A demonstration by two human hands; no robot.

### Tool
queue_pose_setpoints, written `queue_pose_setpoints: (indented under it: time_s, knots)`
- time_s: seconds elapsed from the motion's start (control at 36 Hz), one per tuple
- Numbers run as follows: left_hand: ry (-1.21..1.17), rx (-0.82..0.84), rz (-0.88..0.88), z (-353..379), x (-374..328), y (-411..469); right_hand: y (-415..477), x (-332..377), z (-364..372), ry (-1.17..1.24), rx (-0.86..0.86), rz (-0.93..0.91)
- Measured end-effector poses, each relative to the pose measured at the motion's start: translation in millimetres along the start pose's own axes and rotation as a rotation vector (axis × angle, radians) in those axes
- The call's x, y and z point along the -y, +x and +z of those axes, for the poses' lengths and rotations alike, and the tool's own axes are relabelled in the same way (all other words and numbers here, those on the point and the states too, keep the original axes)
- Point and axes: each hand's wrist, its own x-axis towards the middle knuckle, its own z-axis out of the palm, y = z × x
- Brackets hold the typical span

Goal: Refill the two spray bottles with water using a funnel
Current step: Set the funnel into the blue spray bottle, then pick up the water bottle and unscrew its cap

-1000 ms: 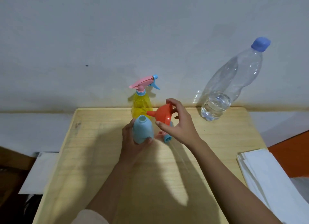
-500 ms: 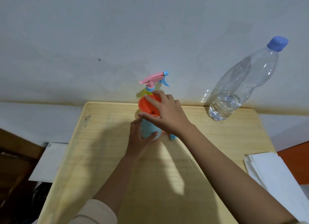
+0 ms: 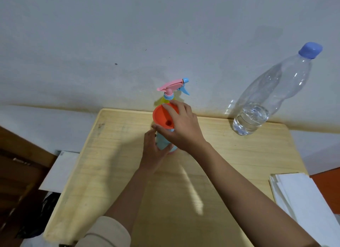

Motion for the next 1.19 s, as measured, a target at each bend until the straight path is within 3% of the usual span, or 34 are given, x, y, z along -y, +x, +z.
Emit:
queue_pose_setpoints:
  time_s: [0.47,0.61,0.78,1.03,1.19]
  knots:
    - [0.141,-0.234,0.148,25.9,-59.6,-70.7,-69.2,-55.8,-50.5,0.011,-0.153,0.012]
    - [-0.023,-0.096,0.232,60.8,-96.1,-69.6,-101.8,-99.6,-74.3,-0.008,-0.332,0.236]
    - [-0.119,0.165,0.361,106.0,-176.3,-8.9,-103.5,-156.6,-95.8,-0.012,-0.436,0.472]
    - [-0.137,0.398,0.316,162.0,-253.1,62.8,-42.1,-196.2,-110.4,0.386,-0.459,0.636]
    - [-0.168,0.370,0.331,175.9,-257.5,70.9,-35.9,-203.8,-108.6,0.380,-0.530,0.684]
